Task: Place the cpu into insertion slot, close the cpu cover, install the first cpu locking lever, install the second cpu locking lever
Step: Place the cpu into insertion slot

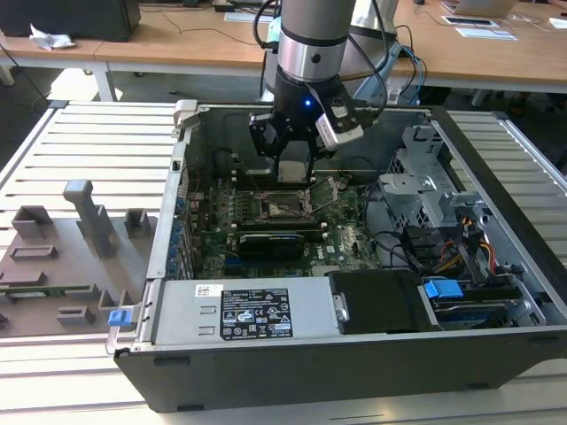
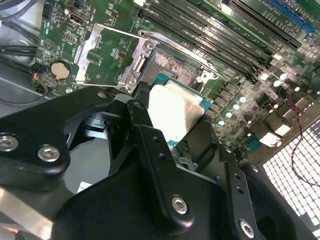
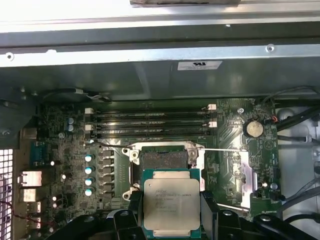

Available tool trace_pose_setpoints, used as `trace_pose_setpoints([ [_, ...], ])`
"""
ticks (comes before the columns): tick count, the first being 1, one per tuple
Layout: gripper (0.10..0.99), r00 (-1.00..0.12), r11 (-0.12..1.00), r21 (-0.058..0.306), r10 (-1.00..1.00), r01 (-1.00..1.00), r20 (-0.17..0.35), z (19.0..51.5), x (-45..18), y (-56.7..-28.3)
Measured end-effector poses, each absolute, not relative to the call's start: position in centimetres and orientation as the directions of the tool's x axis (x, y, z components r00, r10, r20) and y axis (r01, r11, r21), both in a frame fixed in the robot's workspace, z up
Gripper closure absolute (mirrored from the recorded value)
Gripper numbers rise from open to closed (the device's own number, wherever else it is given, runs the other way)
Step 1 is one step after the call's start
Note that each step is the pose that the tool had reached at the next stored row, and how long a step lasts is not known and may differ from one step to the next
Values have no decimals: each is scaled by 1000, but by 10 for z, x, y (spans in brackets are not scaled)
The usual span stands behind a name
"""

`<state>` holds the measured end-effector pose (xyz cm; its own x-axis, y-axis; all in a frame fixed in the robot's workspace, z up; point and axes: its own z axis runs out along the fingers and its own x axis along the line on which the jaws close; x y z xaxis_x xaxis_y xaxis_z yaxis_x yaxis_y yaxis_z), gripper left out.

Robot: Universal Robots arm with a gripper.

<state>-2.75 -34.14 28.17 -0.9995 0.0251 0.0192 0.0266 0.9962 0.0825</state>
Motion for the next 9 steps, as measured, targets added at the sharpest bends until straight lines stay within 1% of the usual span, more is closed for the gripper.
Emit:
trace_pose_setpoints([
  [1,541,-1000,997,71,25,27,19,280,-27,-341],
  [3,541,-1000,999,22,26,26,17,278,-27,-335],
  [4,541,-1000,1000,7,25,26,17,276,-27,-330],
  [9,541,-1000,1000,6,19,19,17,267,-24,-322],
])
